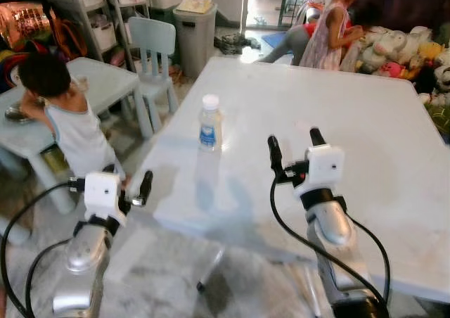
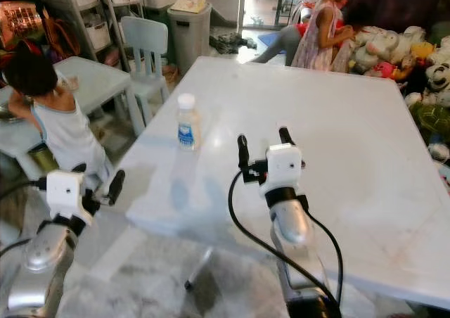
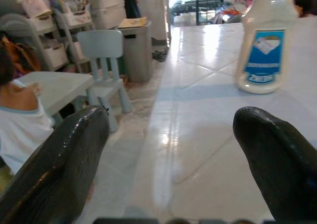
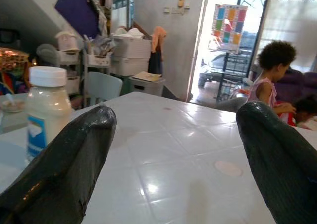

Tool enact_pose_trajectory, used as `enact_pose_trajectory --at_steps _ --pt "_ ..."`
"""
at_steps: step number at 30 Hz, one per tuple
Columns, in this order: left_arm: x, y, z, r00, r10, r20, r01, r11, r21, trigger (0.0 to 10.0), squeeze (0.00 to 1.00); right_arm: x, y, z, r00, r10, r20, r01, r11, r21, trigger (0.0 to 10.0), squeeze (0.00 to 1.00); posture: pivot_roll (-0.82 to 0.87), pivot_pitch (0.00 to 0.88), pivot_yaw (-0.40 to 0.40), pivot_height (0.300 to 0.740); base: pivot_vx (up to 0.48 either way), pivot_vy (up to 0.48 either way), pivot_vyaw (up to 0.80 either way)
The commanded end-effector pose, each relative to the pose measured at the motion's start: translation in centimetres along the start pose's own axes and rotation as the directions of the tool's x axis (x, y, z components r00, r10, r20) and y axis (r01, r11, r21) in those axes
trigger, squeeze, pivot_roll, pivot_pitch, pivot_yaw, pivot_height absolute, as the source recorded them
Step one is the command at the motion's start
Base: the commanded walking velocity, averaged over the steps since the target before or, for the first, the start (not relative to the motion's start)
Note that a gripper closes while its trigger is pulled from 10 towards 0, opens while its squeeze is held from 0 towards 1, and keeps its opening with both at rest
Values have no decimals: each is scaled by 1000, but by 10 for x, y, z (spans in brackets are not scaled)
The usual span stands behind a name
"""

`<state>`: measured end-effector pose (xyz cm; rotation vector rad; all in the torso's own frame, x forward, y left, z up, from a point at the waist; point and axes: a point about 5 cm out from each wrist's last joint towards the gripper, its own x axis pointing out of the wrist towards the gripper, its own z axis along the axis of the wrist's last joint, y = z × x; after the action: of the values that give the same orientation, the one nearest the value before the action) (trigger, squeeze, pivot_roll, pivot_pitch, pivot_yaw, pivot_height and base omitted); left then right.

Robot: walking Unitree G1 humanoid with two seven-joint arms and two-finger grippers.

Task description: Restocking fridge

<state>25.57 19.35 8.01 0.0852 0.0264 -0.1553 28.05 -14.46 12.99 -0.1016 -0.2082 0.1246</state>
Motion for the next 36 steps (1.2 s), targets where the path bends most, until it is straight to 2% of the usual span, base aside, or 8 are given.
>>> enact_pose_trajectory --at_steps 1,14,25,32,35,36 --pt "2 1 4 1000 -1 9 1 1000 12 10000 0 3 -1 2 1000 -2 10 2 1000 1 10000 0 19 0 21 740 394 270 0" --pt "5 0 3 1000 -2 14 2 1000 10 10000 0 1 -1 1 1000 -2 9 2 1000 0 10000 0 10 0 18 740 372 236 0" --pt "0 5 1 1000 20 8 -20 1000 11 10000 0 -1 0 0 1000 8 6 -8 1000 -11 10000 0 11 0 11 740 0 0 0" --pt "-4 13 -2 1000 28 -5 -28 999 32 10000 0 0 2 -1 1000 20 6 -20 1000 -12 10000 0 16 0 8 740 0 0 0" --pt "-6 20 -7 999 26 -43 -23 998 53 10000 0 2 6 0 998 64 10 -64 998 18 10000 0 19 0 9 740 0 0 0" --pt "-8 30 -9 998 34 -59 -30 997 70 10000 0 6 10 4 994 107 26 -108 994 28 10000 0 22 0 13 740 0 0 0"
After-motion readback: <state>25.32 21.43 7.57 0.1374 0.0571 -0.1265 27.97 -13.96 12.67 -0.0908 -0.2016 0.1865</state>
